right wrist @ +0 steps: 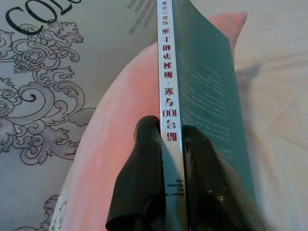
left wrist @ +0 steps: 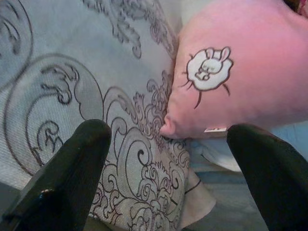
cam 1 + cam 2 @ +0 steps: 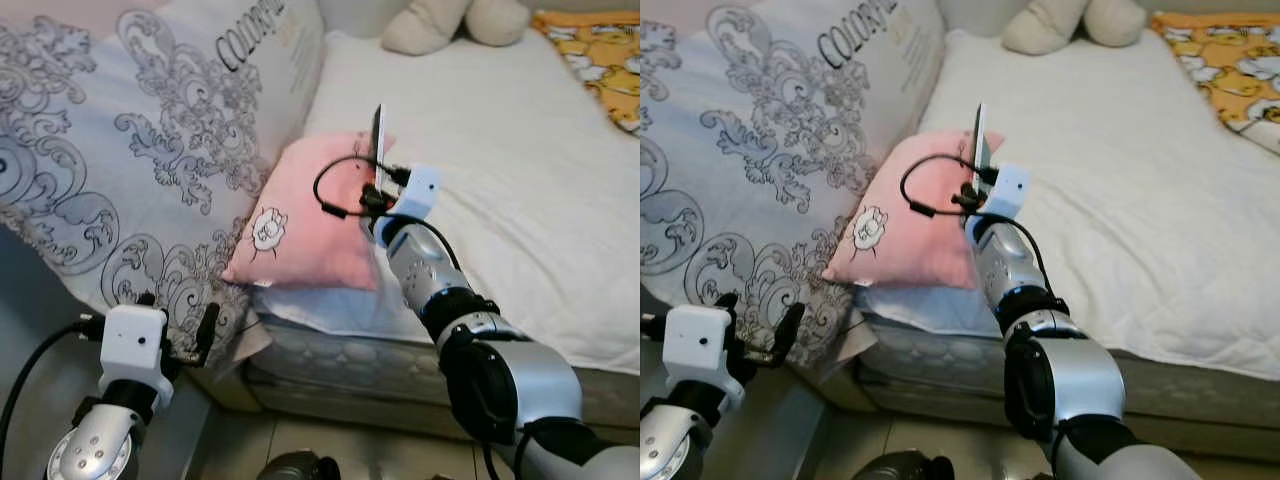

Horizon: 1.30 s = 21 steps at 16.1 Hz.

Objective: Clean up the room

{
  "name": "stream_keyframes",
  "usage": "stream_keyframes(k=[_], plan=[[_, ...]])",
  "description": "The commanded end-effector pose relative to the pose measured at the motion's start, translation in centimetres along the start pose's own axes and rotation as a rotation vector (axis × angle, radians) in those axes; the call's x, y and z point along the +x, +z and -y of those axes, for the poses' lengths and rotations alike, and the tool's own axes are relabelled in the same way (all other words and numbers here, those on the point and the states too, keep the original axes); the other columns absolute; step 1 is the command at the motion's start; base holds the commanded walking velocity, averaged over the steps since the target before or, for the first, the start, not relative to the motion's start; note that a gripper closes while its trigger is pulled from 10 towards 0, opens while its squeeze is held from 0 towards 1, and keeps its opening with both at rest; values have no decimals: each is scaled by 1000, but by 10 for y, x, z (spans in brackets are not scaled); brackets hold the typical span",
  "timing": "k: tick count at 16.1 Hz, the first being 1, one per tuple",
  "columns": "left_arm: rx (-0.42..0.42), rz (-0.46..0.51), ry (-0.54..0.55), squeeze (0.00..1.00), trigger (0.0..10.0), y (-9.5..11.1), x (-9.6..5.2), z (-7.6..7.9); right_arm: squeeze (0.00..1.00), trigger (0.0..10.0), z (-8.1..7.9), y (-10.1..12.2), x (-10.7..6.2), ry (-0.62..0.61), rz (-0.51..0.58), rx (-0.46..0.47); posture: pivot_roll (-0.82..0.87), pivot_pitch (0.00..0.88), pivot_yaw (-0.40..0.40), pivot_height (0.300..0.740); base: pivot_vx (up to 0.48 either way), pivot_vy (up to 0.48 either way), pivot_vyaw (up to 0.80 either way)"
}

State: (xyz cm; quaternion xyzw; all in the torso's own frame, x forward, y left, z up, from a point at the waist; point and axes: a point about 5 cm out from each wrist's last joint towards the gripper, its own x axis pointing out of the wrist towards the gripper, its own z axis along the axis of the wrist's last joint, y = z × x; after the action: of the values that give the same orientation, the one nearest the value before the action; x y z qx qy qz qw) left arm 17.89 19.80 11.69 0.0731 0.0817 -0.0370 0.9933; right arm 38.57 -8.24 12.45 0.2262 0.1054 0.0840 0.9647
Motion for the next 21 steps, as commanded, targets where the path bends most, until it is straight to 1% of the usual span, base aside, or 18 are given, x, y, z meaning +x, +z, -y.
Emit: stream_keyframes(k=[1,2,4,5,6,8,9,10,12,15,17,21], plan=[[6,-3,7,0,10000,3,-2,-2,0,10000,0,-6,-1,8,-35,12,214,75,155,740,0,0,0],[7,-2,7,0,10000,6,-4,-1,0,10000,11,-15,-4,-23,-72,-2,222,90,159,740,0,0,0],[9,-24,2,0,10000,5,-13,-1,0,10000,38,-40,-17,-92,-171,-113,232,111,167,740,0,0,0],[11,-29,-1,0,10000,5,-15,-1,0,10000,44,-44,-20,-106,-190,-147,236,121,170,740,0,0,0],[13,-37,-5,0,10000,6,-19,-1,0,10000,57,-50,-27,-143,-222,-241,248,134,178,740,0,0,0],[14,-41,-6,0,10000,7,-21,-1,0,10000,63,-51,-29,-160,-229,-291,251,135,180,740,0,0,0],[14,-43,-8,0,10000,9,-22,-1,0,10000,68,-48,-30,-183,-229,-342,257,139,184,740,0,0,0],[16,-43,-12,0,10000,11,-22,0,0,10000,82,-32,-30,-261,-190,-383,262,138,184,740,0,0,0],[15,-44,-13,0,10000,12,-21,0,0,10000,90,-22,-30,-302,-168,-383,252,133,183,740,0,0,0],[10,-42,-22,0,10000,13,-18,2,0,10000,98,-16,-32,-339,-160,-396,242,132,183,740,0,0,0],[7,-43,-29,0,10000,13,-17,4,0,10000,99,-16,-32,-350,-164,-402,238,131,187,740,0,0,0],[5,-44,-33,0,10000,14,-17,5,0,10000,95,-21,-31,-335,-189,-401,242,132,187,740,0,0,0]])
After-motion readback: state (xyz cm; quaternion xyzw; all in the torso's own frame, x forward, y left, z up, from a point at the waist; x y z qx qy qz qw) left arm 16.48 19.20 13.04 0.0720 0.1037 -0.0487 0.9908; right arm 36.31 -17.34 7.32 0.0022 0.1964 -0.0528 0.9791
